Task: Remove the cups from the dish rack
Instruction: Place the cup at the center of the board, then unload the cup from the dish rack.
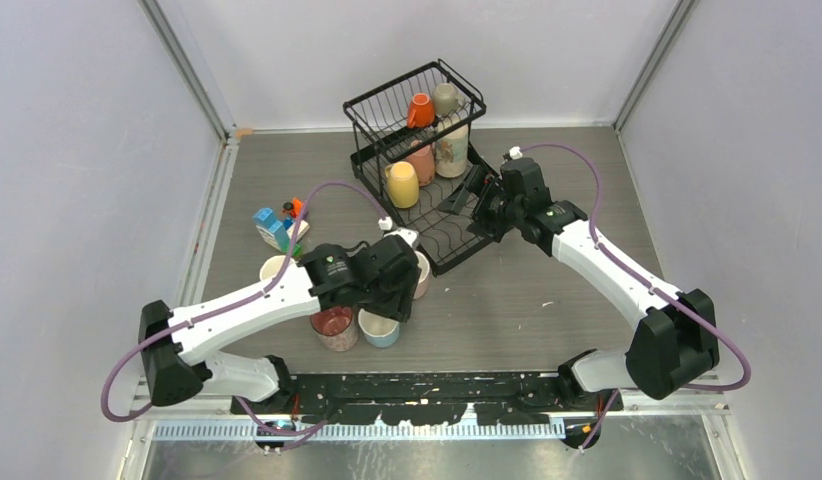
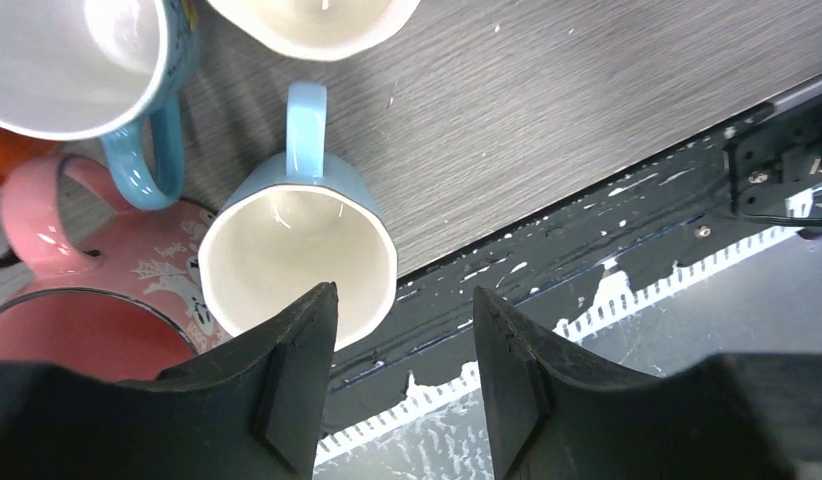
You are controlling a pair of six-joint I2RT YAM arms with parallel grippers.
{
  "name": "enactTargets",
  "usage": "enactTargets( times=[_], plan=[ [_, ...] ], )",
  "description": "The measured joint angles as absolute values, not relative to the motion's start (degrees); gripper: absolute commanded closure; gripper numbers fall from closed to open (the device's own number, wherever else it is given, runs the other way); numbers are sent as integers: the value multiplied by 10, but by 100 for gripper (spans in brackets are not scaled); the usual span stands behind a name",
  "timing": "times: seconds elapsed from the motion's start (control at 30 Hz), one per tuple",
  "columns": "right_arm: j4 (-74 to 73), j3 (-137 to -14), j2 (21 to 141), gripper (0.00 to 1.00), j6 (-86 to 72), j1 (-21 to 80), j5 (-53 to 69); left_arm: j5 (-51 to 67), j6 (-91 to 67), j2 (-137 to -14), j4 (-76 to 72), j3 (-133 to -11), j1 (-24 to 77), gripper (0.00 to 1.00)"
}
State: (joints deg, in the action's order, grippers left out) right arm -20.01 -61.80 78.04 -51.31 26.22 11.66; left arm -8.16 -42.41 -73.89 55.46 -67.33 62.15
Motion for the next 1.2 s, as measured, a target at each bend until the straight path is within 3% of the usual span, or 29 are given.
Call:
enactTargets(
  times=[0.3, 0.8, 1.2],
  plan=[
    [-202, -618, 780, 0, -511, 262, 109, -110, -380, -735, 582, -789, 612, 39],
    [-228, -610, 715, 0, -506, 262, 90, -121, -310, -812, 588, -976, 478, 22],
    [-240, -607, 704, 0, -498, 262, 79, -117, -270, -923, 566, -1106, 391, 19]
  ],
)
